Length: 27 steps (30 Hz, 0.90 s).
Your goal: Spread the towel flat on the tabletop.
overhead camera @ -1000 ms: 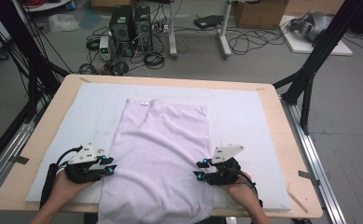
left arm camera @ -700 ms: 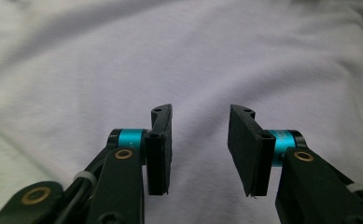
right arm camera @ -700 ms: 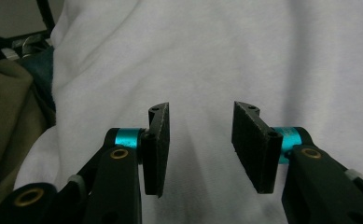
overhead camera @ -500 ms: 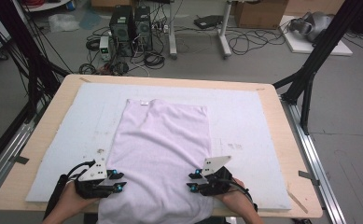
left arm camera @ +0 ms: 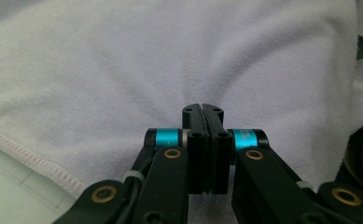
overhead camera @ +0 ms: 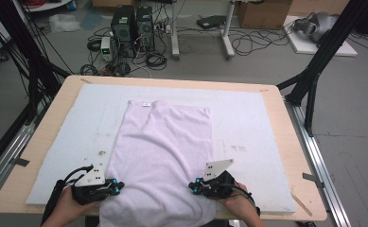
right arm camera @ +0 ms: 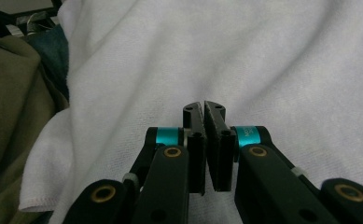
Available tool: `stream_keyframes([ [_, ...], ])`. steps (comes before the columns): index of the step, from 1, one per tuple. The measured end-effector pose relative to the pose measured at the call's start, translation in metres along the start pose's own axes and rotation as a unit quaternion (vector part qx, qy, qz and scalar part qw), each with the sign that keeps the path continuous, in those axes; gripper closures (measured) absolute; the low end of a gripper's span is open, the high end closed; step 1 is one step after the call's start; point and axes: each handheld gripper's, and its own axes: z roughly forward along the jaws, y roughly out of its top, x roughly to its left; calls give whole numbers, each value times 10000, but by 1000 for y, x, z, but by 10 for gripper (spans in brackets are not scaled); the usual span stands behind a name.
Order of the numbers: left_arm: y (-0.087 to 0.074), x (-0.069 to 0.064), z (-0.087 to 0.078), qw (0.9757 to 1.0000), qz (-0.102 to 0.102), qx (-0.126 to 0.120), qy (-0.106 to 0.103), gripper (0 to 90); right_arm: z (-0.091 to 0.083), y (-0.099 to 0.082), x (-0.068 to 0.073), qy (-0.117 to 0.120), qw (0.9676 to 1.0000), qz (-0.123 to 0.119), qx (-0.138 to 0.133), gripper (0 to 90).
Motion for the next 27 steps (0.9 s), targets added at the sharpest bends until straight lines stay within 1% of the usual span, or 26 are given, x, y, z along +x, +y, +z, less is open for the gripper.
stream_keyframes([
  [3,-1,-1,-2,10000,-12,-7,-15,881,-2,-1,2,38,10000,-38,-32,874],
  [6,-1,-1,-5,9999,-61,-80,-44,871,-7,-2,1,114,9997,61,-217,851],
  [7,-1,0,-5,9999,-82,-97,-64,848,-8,-2,1,125,9995,104,-264,836],
  [8,-2,0,-5,9999,-115,-107,-42,795,-9,-2,0,153,9994,103,-278,812],
  [9,-2,0,-5,9998,-151,-83,-53,732,-8,-3,1,257,9993,118,-260,795],
  [10,-3,1,-3,9998,-164,-46,-90,694,-7,-4,2,310,9993,87,-197,783],
  [11,-3,0,-2,9999,-140,3,-87,690,-5,-4,3,282,9995,11,-113,767],
  [12,-3,-1,-2,10000,-84,-9,-28,711,-3,-4,5,309,9995,-25,24,750],
  [13,-3,-1,-2,10000,-37,6,-42,783,-1,-5,6,308,9995,-66,63,747],
  [14,-3,-1,-2,10000,-21,2,-25,843,-1,-5,6,309,9995,-87,45,755],
  [15,-3,-1,-2,10000,-28,3,-18,863,-1,-4,6,297,9995,-75,54,803],
  [16,-3,-1,-2,10000,-41,0,-14,872,0,-5,6,322,9994,-95,49,851],
  [17,-3,-2,-2,10000,-55,3,-7,877,0,-5,5,391,9992,-81,48,877],
  [18,-3,-2,-3,10000,-24,15,-7,878,0,-5,7,372,9993,-83,59,882],
  [19,-3,-3,-3,10000,-41,8,-10,879,0,-5,8,364,9993,-98,62,883],
  [22,-4,-4,-6,10000,-30,13,-54,881,0,-4,11,493,9986,-175,76,889],
  [24,-6,-5,-8,10000,-24,13,-91,882,0,-5,12,535,9984,-167,62,891],
  [26,-7,-6,-10,10000,-10,-8,-91,882,-1,-5,13,617,9980,-156,51,893],
  [27,-8,-6,-11,10000,9,-18,-89,881,-1,-5,14,616,9980,-162,49,892],
])
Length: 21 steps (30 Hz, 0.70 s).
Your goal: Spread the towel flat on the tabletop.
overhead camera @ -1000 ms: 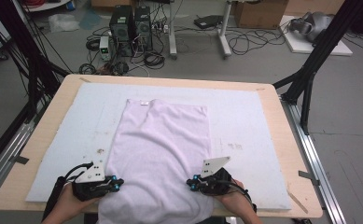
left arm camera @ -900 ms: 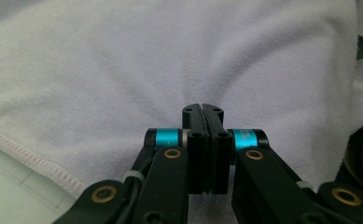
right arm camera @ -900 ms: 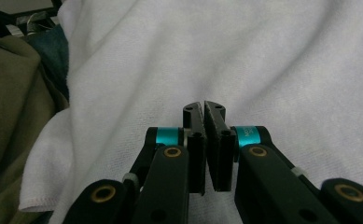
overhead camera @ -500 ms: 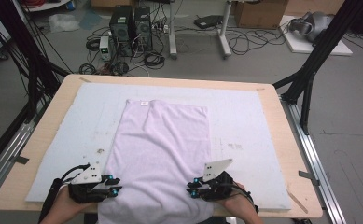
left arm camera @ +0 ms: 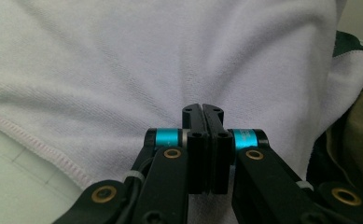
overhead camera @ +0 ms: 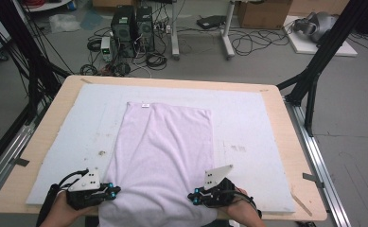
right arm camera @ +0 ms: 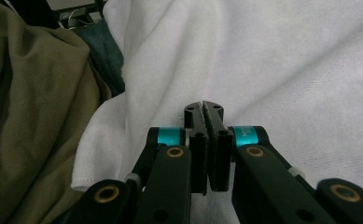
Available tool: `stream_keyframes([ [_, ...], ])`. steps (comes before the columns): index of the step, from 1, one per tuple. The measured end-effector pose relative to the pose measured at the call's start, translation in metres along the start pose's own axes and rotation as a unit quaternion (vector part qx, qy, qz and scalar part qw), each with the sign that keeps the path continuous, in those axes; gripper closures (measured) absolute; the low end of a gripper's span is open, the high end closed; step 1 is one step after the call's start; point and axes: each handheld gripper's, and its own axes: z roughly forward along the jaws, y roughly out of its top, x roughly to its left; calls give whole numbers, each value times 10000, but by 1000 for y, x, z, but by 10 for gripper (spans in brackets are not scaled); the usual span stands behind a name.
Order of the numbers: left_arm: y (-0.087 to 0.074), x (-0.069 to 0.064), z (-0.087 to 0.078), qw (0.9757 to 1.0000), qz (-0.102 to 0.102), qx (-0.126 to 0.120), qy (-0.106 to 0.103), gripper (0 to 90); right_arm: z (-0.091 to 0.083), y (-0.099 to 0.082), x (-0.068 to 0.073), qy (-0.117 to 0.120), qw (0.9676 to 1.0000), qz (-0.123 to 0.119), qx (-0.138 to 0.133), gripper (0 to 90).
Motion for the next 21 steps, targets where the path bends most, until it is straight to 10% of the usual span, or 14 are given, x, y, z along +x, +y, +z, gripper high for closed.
stream_keyframes([
  [5,0,4,-2,9998,-104,-127,66,755,-5,0,-3,31,9995,175,-274,800],
  [21,27,41,-4,9954,-450,-668,517,543,-35,9,-38,-942,9899,602,-869,461],
])
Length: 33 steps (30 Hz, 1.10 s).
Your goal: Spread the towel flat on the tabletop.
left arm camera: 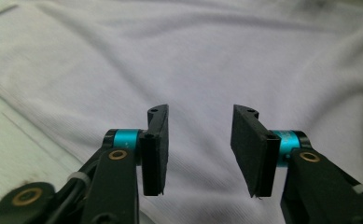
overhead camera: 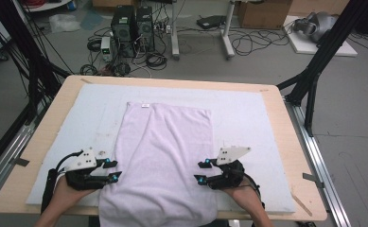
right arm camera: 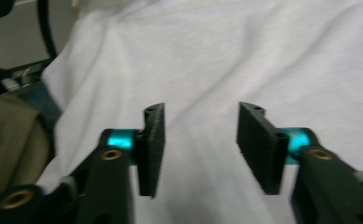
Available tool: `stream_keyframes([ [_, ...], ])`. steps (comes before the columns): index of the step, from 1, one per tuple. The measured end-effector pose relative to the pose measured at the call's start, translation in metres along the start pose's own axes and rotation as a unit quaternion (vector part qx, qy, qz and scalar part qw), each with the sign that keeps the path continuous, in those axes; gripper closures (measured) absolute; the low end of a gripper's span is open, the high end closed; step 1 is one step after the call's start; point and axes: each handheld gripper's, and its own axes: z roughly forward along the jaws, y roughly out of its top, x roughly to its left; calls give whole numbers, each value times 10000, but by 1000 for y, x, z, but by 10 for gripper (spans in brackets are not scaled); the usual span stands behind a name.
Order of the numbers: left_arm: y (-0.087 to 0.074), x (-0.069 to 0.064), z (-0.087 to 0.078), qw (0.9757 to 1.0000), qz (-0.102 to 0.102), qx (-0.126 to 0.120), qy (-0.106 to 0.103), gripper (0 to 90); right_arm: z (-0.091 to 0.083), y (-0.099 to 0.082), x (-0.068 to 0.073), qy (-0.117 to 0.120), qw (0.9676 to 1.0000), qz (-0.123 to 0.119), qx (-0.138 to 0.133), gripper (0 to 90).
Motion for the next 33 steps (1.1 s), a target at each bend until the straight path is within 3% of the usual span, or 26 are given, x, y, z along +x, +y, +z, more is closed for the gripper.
stream_keyframes([
  [6,16,19,9,9997,-197,-93,135,455,-5,11,-22,-372,9991,161,-100,364],
  [11,17,25,19,9990,-388,-162,157,414,-4,16,-30,-486,9985,159,-173,341],
  [17,13,20,22,9996,-217,-19,157,399,1,14,-28,-568,9983,140,13,299],
  [26,11,26,20,9993,-296,-65,202,392,3,11,-25,-643,9979,65,68,295],
  [33,11,25,23,9996,-244,-10,169,391,5,10,-24,-646,9977,53,179,292],
])
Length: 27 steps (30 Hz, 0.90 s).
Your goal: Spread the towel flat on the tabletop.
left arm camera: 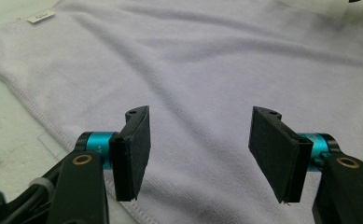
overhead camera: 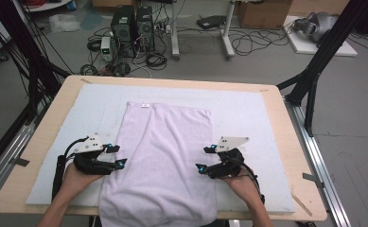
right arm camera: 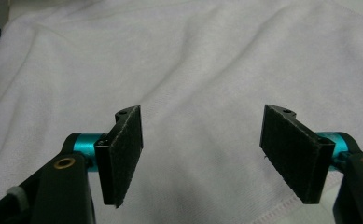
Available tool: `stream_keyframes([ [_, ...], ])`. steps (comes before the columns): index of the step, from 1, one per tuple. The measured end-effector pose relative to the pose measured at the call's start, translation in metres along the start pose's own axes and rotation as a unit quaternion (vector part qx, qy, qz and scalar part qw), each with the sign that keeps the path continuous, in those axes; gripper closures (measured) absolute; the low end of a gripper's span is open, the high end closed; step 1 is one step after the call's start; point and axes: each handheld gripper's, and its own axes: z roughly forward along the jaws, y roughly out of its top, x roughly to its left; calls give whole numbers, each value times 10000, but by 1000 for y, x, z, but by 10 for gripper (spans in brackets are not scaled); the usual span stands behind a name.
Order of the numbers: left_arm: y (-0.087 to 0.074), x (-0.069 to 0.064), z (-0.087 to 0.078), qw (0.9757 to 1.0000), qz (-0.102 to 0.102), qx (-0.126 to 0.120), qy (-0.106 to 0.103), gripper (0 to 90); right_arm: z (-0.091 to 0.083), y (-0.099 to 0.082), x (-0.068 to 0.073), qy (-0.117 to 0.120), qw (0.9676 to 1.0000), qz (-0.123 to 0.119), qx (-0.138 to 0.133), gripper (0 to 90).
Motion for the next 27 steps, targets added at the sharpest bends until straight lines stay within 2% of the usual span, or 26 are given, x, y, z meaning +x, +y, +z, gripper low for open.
stream_keyframes([
  [7,1,3,2,10000,24,41,-9,390,1,-1,1,-12,10000,-17,4,292],
  [14,3,5,5,10000,57,45,-43,386,-1,-3,-1,-51,9999,93,32,288],
  [21,7,4,2,10000,91,-1,29,388,-3,-5,-5,-69,9997,202,96,254],
  [27,6,2,0,9999,98,16,57,386,-10,-4,-8,-138,9995,269,-59,227],
])
